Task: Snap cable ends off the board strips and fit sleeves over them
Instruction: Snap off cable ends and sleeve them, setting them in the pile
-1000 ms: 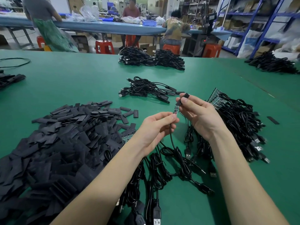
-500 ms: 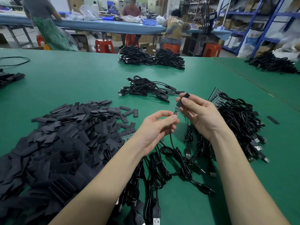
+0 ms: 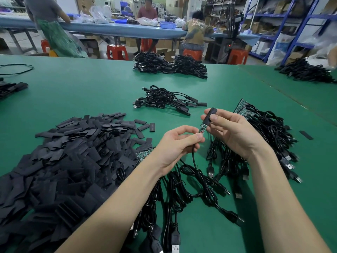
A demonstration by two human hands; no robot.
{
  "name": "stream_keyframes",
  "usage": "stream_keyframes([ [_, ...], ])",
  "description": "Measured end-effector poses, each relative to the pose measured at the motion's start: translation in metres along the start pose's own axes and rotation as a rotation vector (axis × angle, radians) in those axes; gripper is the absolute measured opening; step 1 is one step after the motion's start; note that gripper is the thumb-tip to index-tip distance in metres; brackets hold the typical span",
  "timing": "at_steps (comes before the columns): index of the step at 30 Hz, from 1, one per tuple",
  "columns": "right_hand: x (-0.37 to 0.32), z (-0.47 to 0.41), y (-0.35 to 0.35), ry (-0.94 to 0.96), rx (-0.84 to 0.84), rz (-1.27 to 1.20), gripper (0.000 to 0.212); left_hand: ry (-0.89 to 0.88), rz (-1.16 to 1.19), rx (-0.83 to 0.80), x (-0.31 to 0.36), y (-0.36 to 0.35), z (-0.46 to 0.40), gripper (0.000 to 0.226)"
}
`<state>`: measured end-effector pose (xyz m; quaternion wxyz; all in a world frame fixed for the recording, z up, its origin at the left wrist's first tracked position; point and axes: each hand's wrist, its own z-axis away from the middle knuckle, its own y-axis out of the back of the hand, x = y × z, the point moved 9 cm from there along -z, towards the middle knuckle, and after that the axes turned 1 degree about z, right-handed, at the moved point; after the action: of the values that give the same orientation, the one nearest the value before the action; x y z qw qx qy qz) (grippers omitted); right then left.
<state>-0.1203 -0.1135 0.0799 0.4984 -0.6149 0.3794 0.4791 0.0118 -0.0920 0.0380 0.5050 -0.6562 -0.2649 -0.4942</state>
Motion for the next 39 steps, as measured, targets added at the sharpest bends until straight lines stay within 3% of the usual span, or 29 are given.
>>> stream_keyframes([
  [10, -0.001, 0.005, 0.000, -0.017, -0.038, 0.046, 0.018, -0.006, 0.006, -0.009, 0.001, -0.002, 0.002, 0.009],
  [23, 0.002, -0.002, -0.021, 0.036, -0.036, -0.098, 0.017, 0.032, 0.153, 0.004, 0.008, 0.007, 0.002, 0.012],
  [32, 0.017, -0.003, -0.030, -0.057, -0.086, -0.122, 0.016, 0.242, -0.044, -0.027, 0.025, 0.029, 0.010, 0.018],
  [39, 0.017, -0.008, -0.046, 0.020, -0.082, -0.231, 0.017, 0.206, -0.029, 0.006, 0.040, 0.038, 0.011, 0.014],
])
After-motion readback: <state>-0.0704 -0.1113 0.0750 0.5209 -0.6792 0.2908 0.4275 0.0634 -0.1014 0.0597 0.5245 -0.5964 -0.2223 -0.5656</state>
